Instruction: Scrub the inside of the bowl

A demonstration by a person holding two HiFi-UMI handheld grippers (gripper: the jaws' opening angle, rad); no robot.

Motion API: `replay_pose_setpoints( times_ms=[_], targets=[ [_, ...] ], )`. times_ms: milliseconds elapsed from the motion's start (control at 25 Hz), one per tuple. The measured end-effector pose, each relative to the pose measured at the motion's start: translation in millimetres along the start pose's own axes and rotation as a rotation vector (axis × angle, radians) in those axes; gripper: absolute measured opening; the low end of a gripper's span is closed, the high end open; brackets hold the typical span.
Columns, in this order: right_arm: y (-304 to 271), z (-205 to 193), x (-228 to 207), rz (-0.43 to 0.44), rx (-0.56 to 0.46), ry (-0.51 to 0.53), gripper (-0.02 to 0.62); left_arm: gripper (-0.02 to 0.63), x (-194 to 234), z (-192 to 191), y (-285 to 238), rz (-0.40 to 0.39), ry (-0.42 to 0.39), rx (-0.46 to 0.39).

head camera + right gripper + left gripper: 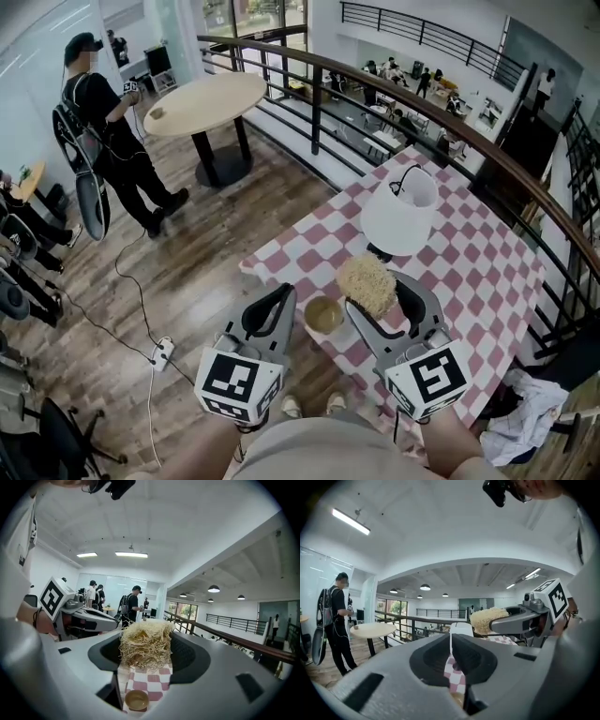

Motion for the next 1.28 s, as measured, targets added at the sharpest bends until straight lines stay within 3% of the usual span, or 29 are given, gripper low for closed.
replay_pose_setpoints(
  times_ms=[160,320,480,920,1120,1280],
  targets=[
    [19,10,6,-0.008,-0.039,-0.062,0.264,0.021,0,22,20,0.066,-0.048,-0.087],
    [31,10,7,-0.018,-0.082,-0.114,0.264,0.020,-9,21,30,0.061,-0.071,-0.069],
    [38,0,8,-0.022,-0.117,-0.136,0.264,0.020,-17,11,34,0.042,-0.037,-0.050],
    [37,-44,26,-0.026,-0.054,-0.104,0.264,0.015,-26,-14,42,0.033,-0.026,-0.009],
    [37,-48,23,-0.005,-0.053,-0.220,0.262,0.015,-25,-22,40,0.028,-0.005,0.007],
    [35,-47,21,-0.009,-0.050,-0.218,0.262,0.015,-23,-22,38,0.026,0.008,0.009]
  ],
)
Point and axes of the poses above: the fingertips, and each gripper's own axes: y backward along the fingers, x to its left, z out of its top, the point moved 1 cm from there along y, backward along the fingers, and after that the axes turned 11 degrees about -y, right-handed, at the moved point
